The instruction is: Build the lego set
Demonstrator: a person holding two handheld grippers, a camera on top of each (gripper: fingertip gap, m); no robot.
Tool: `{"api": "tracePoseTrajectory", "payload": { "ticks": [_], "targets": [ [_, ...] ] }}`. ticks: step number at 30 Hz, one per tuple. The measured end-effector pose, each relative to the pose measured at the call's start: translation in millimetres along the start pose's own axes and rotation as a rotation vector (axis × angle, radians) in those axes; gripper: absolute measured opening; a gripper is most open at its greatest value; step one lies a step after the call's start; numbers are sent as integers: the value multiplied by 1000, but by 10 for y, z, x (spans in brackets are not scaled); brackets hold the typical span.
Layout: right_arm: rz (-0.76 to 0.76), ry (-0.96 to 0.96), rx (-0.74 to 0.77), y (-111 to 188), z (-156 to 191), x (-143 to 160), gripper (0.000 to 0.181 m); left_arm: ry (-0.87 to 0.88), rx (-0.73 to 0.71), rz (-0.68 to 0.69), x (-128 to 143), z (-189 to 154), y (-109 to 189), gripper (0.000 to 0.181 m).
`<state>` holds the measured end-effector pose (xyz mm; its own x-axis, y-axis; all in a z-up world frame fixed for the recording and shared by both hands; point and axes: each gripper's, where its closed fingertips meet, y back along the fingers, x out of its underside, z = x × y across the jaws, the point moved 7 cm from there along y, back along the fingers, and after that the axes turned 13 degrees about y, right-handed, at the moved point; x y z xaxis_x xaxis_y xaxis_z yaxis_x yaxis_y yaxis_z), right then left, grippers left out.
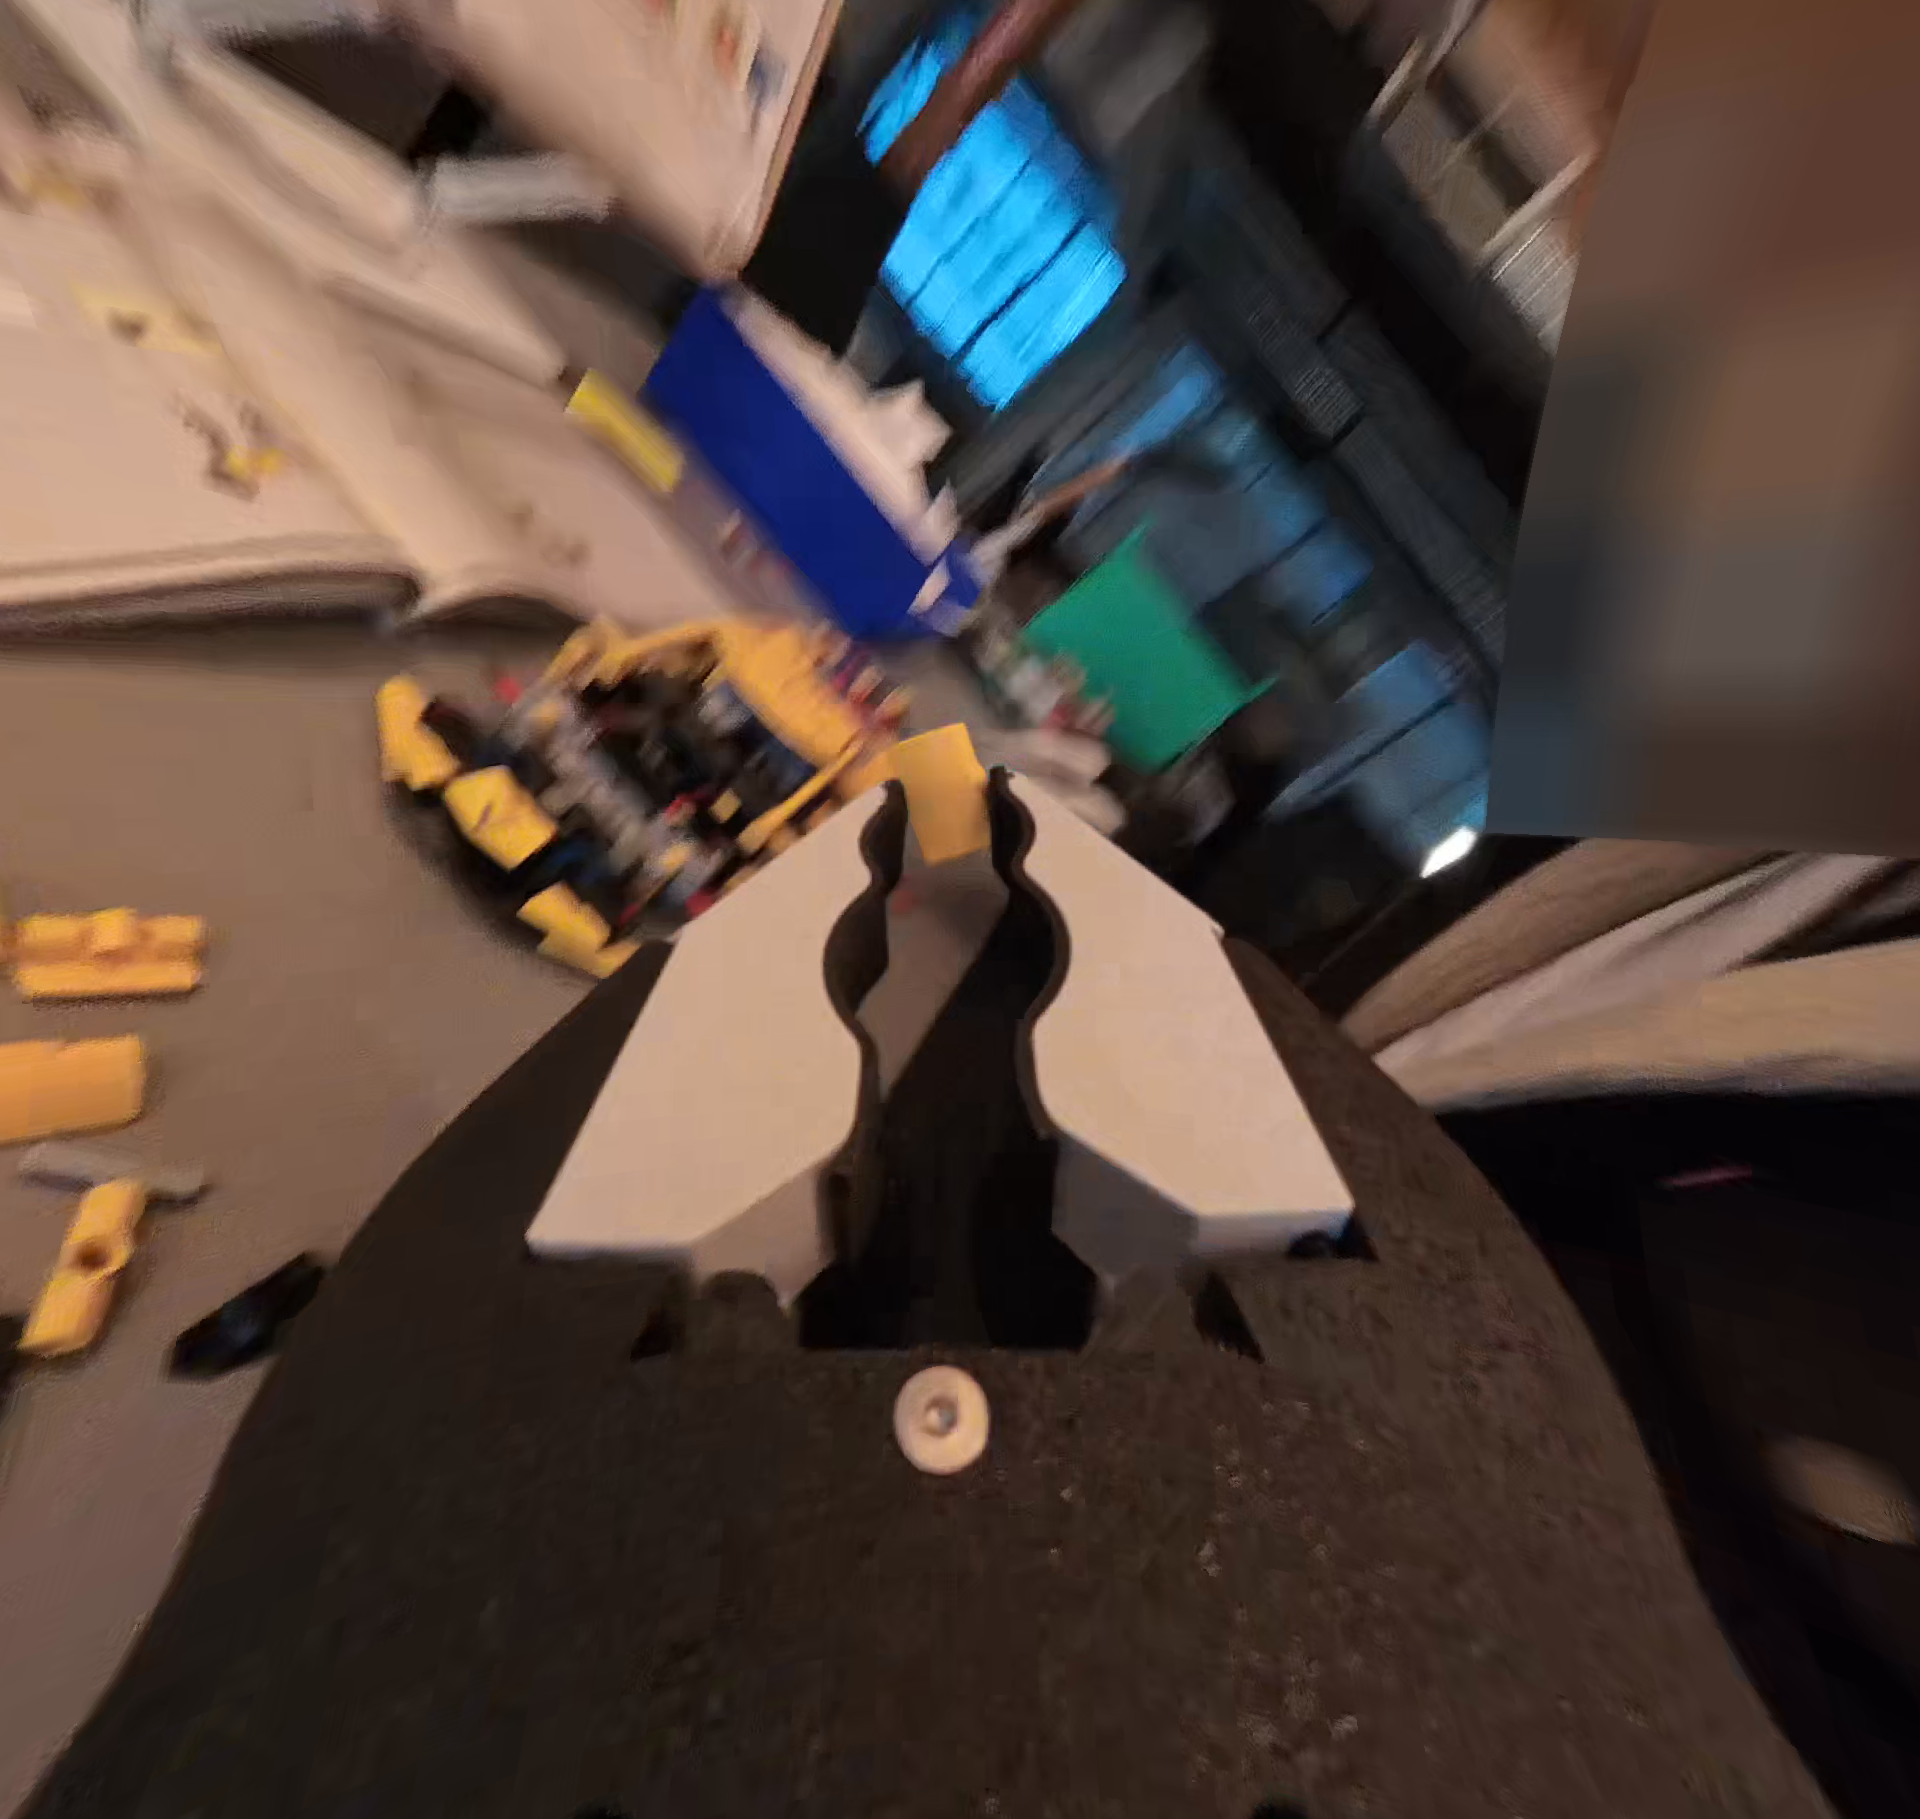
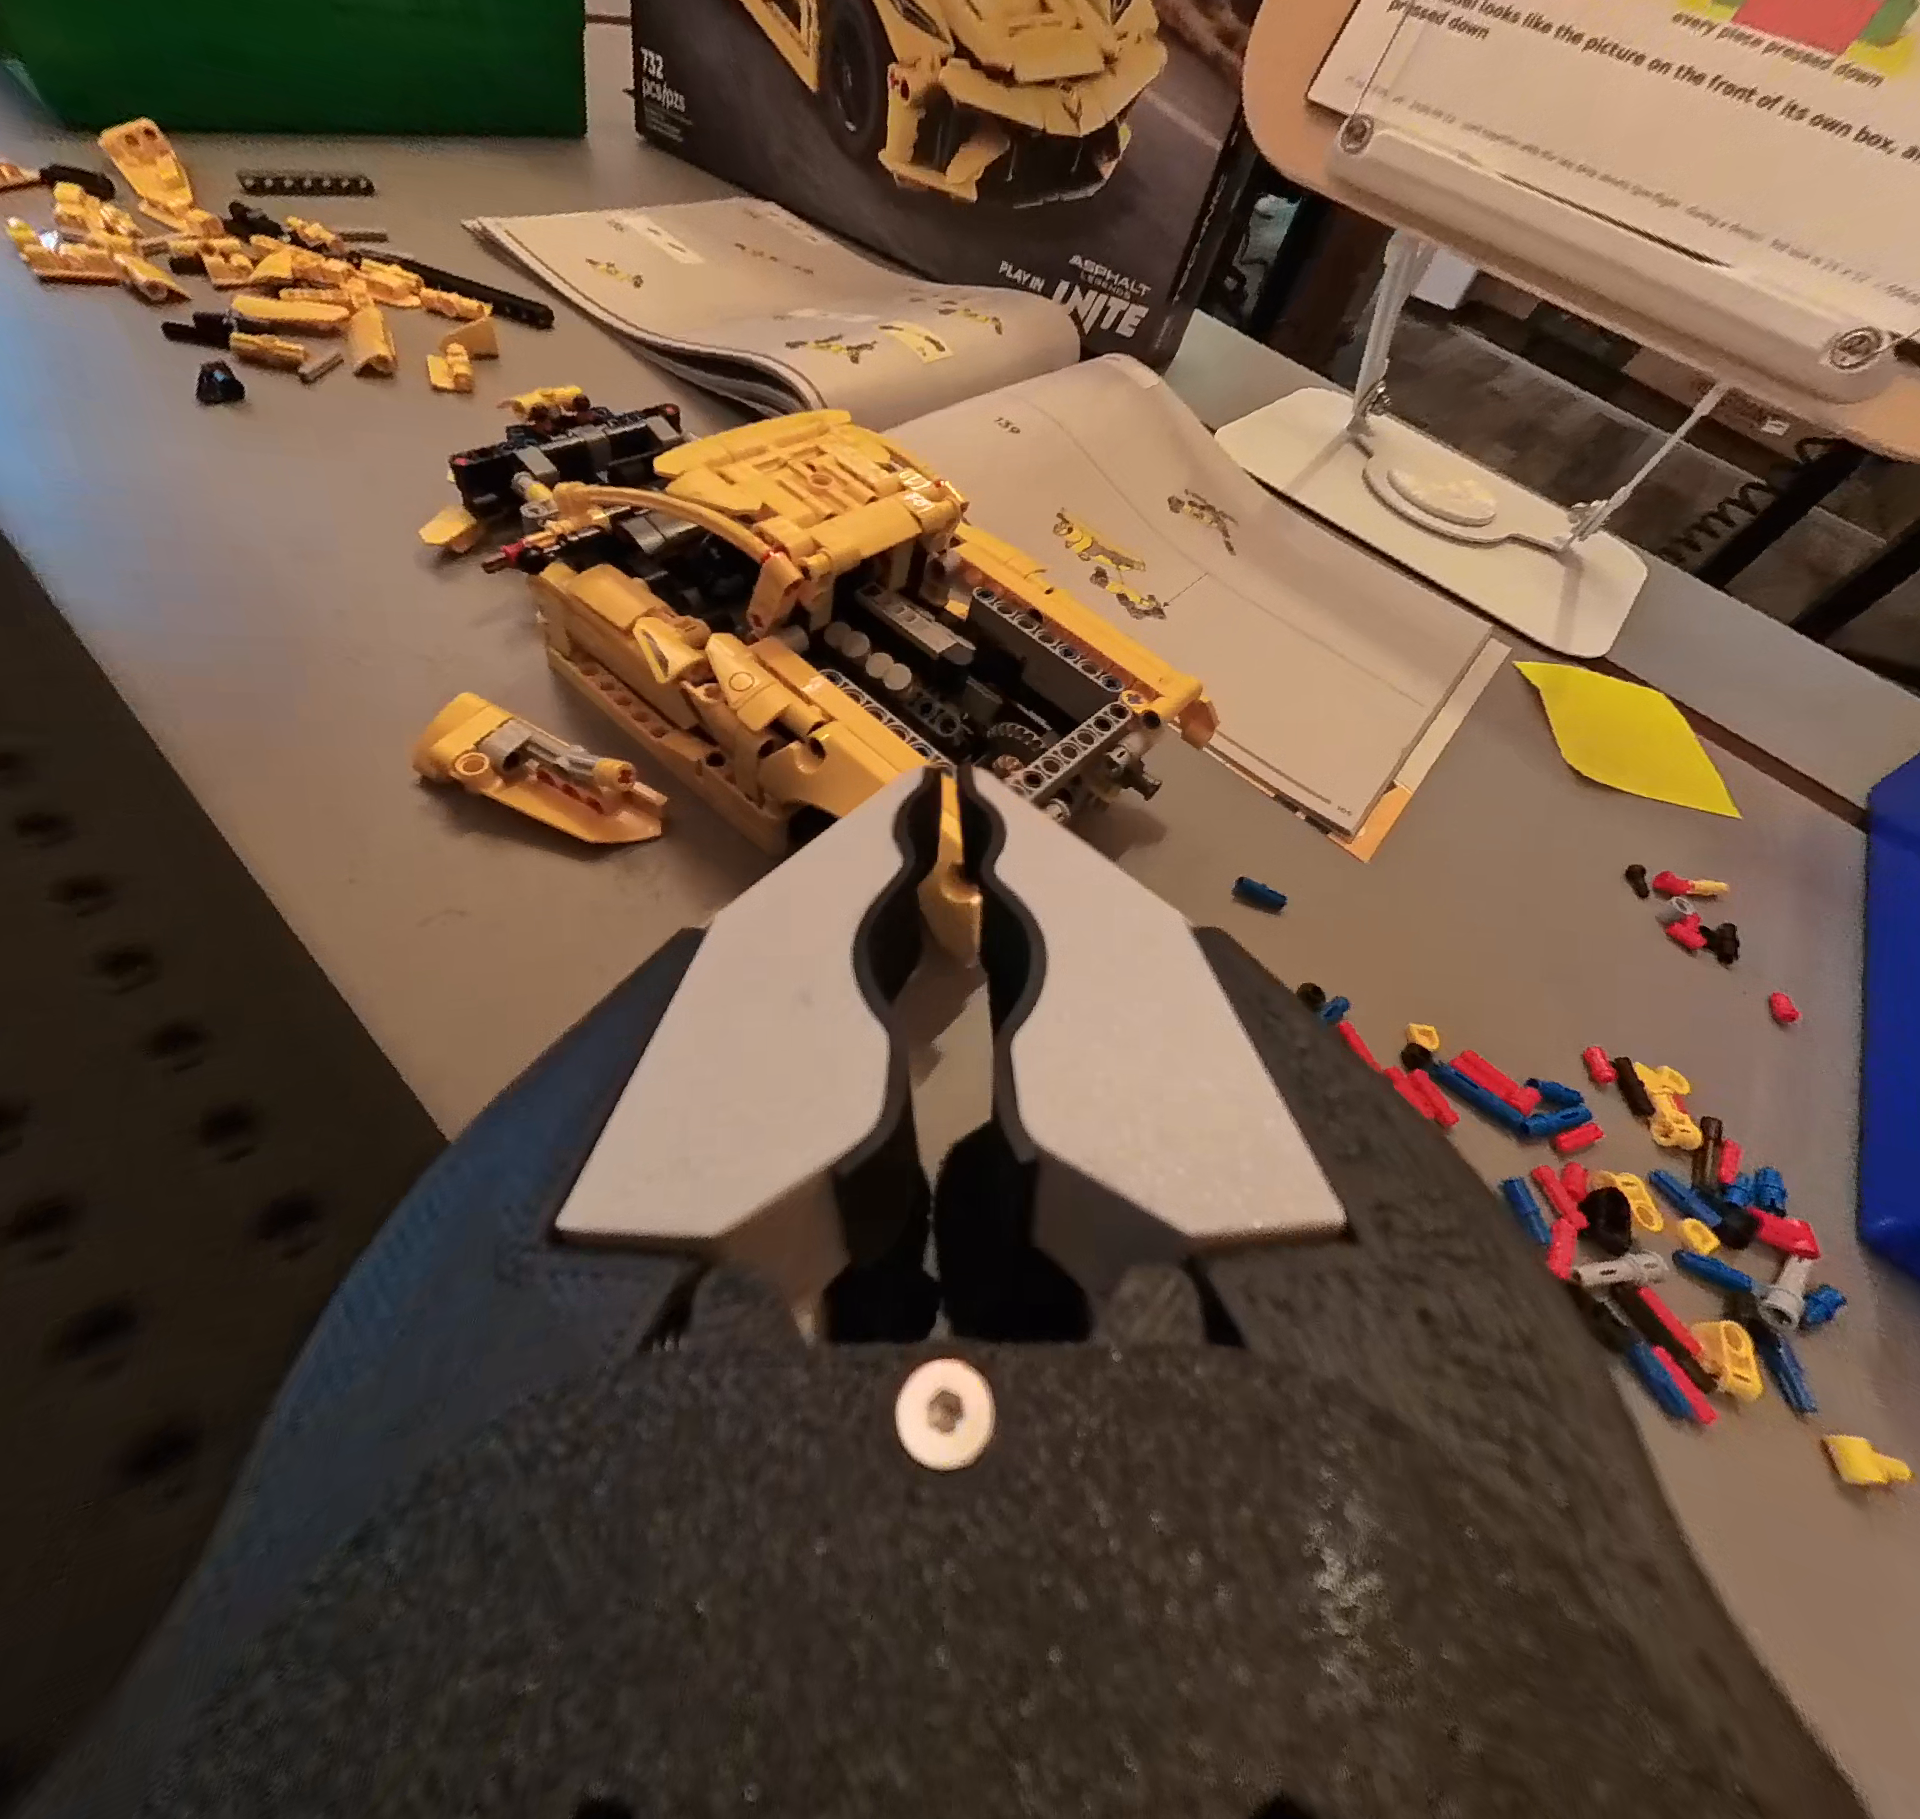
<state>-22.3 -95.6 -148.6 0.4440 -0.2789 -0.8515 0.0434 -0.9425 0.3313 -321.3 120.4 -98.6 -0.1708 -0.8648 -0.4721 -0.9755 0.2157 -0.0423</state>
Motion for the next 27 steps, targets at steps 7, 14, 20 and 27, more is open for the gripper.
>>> {"api": "tracePoseTrajectory", "payload": {
  "ticks": [7,14,20,27],
  "targets": [
    [-23,-23,3,29,-35,8,1,-465,-478,590,636,307,-799,16],
    [-48,-84,-3,55,-97,24,4,-665,-527,894,1018,363,-1172,16],
    [-70,-129,-17,63,-139,33,5,-678,-517,941,1144,415,-1240,16],
    [-60,-147,-73,32,-120,52,5,-676,-463,874,1157,437,-1264,24]
  ]
}}
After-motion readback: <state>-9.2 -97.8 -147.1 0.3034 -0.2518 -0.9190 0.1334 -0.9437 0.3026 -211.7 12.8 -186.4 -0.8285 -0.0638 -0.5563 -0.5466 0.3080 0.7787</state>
